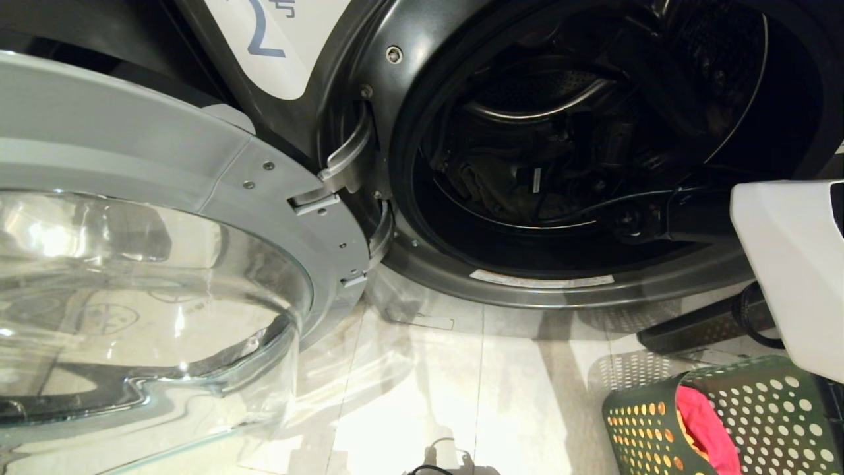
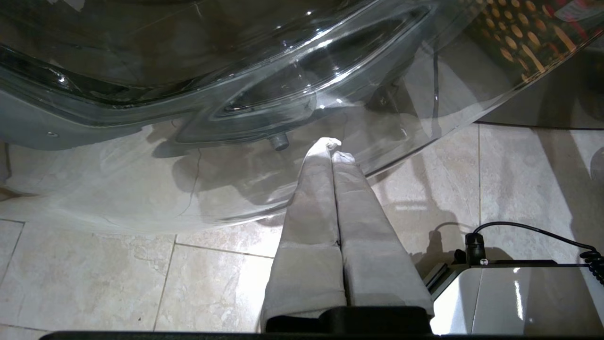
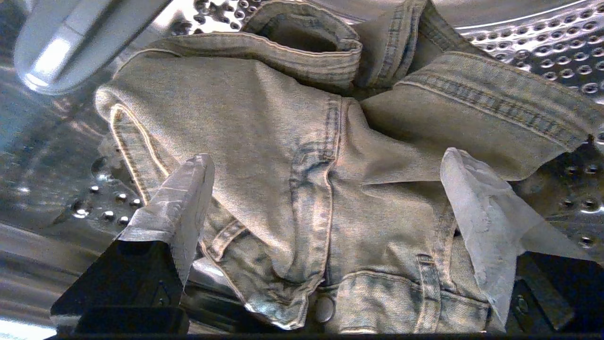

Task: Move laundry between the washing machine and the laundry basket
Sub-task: Pick a cloth and place it into the basket

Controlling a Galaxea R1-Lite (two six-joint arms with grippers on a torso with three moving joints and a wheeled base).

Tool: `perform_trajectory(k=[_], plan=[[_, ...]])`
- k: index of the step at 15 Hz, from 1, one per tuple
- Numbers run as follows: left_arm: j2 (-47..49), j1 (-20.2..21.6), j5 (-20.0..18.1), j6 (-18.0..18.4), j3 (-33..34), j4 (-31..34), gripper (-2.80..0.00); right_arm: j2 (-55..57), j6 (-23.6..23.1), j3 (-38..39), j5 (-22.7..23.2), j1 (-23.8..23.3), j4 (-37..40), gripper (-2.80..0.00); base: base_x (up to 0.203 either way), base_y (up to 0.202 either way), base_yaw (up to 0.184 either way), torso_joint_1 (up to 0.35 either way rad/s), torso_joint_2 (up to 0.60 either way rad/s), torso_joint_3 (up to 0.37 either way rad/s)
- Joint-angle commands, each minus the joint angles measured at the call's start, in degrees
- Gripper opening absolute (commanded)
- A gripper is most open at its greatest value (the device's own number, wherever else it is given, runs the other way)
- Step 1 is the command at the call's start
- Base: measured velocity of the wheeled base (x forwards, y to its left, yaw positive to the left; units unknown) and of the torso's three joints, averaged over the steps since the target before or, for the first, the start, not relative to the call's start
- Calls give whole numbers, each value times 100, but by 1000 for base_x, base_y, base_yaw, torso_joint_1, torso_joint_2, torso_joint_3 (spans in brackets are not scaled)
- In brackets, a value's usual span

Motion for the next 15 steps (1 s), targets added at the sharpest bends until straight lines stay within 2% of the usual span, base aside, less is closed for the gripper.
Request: perform_trajectory(k=[1, 6, 15], plan=[[2, 0, 1, 0, 0, -1, -280, 13, -17, -6, -4, -12, 18, 0, 0, 0, 0, 0, 0, 0], [2, 0, 1, 0, 0, -1, -280, 13, -29, -6, -9, -21, -9, 0, 0, 0, 0, 340, -29, 309], [2, 0, 1, 0, 0, -1, -280, 82, -29, -6, 71, -260, 12, 0, 0, 0, 0, 23, -5, 22]])
